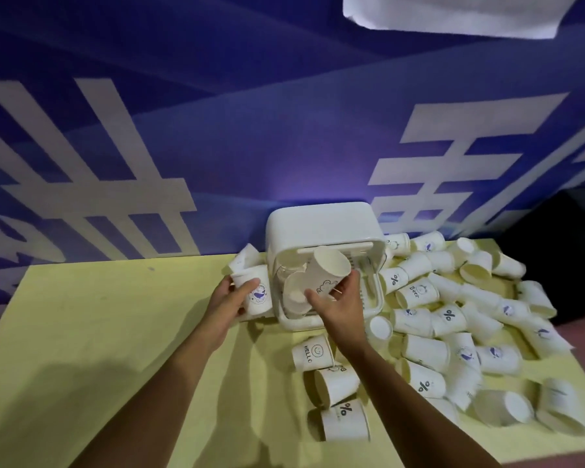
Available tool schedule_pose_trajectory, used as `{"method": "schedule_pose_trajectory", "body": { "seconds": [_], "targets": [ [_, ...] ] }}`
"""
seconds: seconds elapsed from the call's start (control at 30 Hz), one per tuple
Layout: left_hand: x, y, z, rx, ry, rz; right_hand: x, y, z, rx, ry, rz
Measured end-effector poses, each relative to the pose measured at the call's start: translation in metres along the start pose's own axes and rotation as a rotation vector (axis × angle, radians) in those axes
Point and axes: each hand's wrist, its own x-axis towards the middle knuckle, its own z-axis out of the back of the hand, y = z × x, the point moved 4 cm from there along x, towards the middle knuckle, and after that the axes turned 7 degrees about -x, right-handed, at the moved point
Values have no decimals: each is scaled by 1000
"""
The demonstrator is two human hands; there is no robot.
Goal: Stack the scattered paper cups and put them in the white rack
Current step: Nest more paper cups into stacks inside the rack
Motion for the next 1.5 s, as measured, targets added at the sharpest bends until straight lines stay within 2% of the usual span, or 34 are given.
{"method": "schedule_pose_trajectory", "body": {
  "seconds": [0.33, 0.53, 0.83, 1.0, 1.07, 1.27, 1.5],
  "targets": [
    [-18, -8, -41, 97, 34, -81, 31, -30, 33, -183, -34, 20],
    [-29, -4, -44, 101, 27, -98, 40, -40, 35, -211, 29, 17],
    [-41, 2, -54, 199, 61, -45, 35, -44, 39, -307, 77, -9],
    [-46, 12, -64, 256, 128, 7, 25, -37, 47, -289, 26, 39],
    [-46, 15, -70, 271, 153, 25, 19, -37, 47, -223, 75, 14],
    [-47, 20, -87, 371, 173, -14, 9, -32, 44, -37, 367, -44],
    [-48, 19, -101, 491, 237, -91, 11, -36, 43, 68, 416, -124]
  ]
}}
